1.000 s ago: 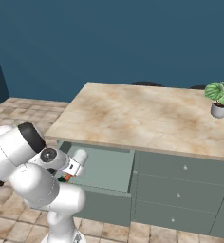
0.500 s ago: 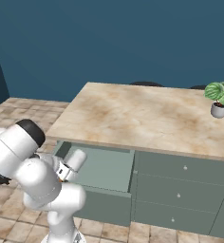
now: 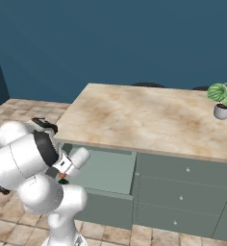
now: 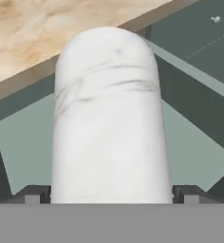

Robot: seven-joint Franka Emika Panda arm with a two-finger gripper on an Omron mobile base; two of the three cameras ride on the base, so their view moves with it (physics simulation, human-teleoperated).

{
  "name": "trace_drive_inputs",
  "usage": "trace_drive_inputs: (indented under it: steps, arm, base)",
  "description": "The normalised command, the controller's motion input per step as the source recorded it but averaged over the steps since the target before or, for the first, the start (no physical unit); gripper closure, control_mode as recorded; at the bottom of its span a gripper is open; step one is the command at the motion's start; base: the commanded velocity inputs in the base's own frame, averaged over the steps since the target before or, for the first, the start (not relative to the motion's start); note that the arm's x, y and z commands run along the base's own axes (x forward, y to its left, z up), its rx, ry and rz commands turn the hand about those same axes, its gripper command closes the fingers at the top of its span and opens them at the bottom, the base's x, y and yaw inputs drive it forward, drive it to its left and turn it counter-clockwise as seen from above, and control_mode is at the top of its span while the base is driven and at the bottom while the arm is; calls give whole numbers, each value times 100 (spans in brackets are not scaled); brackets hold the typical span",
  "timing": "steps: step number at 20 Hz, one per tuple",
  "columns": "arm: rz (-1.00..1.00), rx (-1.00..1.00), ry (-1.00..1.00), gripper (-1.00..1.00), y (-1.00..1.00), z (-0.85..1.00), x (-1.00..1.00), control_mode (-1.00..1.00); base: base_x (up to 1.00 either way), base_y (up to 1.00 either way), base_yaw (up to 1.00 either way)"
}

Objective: Restock the sink supplies by placing the sponge and soap dispenser on the counter and next to the sink. Make sure the soap dispenser is upright.

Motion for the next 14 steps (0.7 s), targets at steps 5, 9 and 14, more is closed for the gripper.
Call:
trace_drive_inputs:
  steps: [5,9,14]
  arm:
    - [-7,6,17,100,-14,100,0,-100]
    - [-7,4,12,100,-15,100,7,-100]
    - [-4,1,18,100,-17,100,6,-100]
  base:
    - [0,0,0]
    - [0,0,0]
    - [0,0,0]
